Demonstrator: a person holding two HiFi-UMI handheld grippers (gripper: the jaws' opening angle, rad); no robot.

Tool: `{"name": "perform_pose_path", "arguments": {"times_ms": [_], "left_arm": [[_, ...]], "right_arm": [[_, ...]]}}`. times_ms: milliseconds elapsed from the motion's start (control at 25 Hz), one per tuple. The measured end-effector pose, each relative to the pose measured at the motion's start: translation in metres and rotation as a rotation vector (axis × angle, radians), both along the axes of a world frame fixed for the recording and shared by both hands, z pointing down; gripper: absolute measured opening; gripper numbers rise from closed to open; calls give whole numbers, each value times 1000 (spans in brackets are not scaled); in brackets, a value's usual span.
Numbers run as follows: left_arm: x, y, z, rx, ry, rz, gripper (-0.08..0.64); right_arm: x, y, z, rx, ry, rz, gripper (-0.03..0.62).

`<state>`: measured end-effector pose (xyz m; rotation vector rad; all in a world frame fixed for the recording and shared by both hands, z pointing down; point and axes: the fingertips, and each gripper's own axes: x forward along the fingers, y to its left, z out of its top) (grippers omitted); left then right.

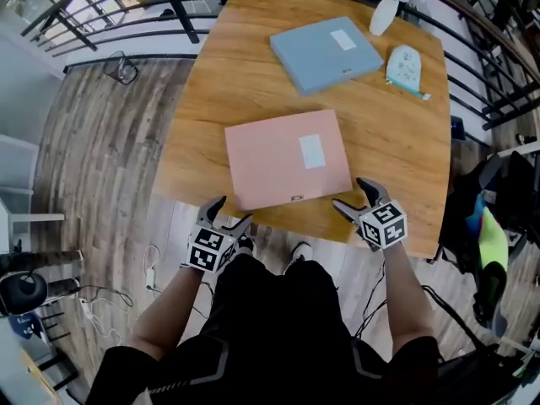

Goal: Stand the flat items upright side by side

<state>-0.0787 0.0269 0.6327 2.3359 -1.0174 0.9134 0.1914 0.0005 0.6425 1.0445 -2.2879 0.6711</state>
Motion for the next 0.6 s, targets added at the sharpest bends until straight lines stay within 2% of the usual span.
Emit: {"name": "perform_pose_path", "arguments": {"times_ms": [240, 600], "left_arm": [[-6, 3, 26, -22, -74, 15, 336], [12, -5, 44, -49, -92, 19, 336]], "right_arm": [[-4, -1, 21, -12, 22, -49, 379], [1, -7, 49, -35, 68, -75, 377]]}}
